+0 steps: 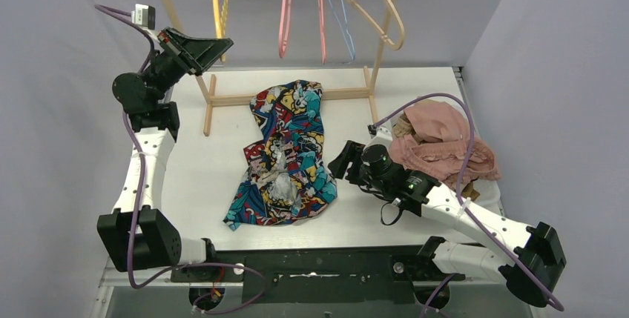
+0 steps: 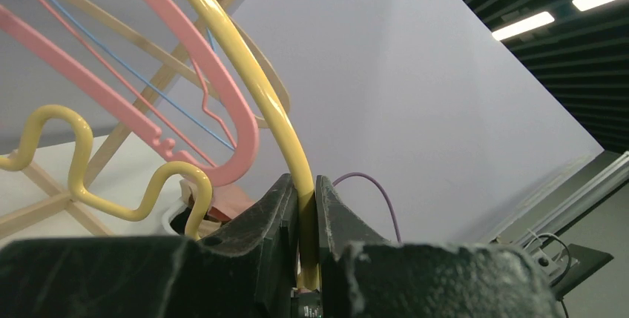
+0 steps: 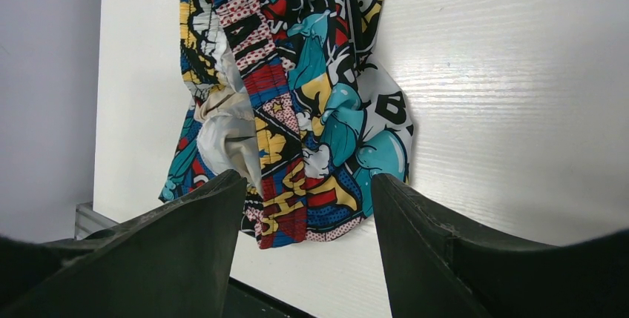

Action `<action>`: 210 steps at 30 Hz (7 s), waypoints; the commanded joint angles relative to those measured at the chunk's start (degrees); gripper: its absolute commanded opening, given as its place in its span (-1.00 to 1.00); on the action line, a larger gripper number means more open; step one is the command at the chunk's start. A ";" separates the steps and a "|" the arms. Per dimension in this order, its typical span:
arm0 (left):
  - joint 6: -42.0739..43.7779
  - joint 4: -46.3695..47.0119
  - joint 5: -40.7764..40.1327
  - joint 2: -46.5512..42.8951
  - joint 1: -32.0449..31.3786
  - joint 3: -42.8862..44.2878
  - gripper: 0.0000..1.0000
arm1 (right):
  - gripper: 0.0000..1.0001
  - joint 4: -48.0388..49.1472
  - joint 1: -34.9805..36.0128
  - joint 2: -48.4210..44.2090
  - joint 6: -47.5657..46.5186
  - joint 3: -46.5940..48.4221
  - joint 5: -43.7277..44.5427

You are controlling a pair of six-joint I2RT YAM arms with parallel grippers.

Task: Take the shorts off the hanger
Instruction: Place the hanger on the clothes rod, then pick up the shorts at the center of the board.

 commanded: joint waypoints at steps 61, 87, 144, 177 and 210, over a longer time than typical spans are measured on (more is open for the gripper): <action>-6.22 12.09 -2.91 3.39 0.57 1.46 -0.76 | 0.33 2.66 0.29 -2.07 -0.37 1.44 0.41; 16.08 -10.67 6.02 -5.77 1.89 -3.99 0.55 | 0.99 4.90 13.57 26.26 -6.04 19.70 16.82; 58.52 -73.11 -33.11 -39.01 -0.57 -33.13 0.58 | -1.00 -11.16 15.45 19.32 -0.70 17.71 31.12; 58.77 -69.51 -31.42 -38.29 -3.46 -38.19 0.56 | -0.99 -11.32 17.28 0.55 -11.64 23.17 5.64; 58.70 -68.84 -32.10 -37.96 -4.18 -38.59 0.56 | -0.61 -15.05 12.85 39.88 3.73 5.47 10.94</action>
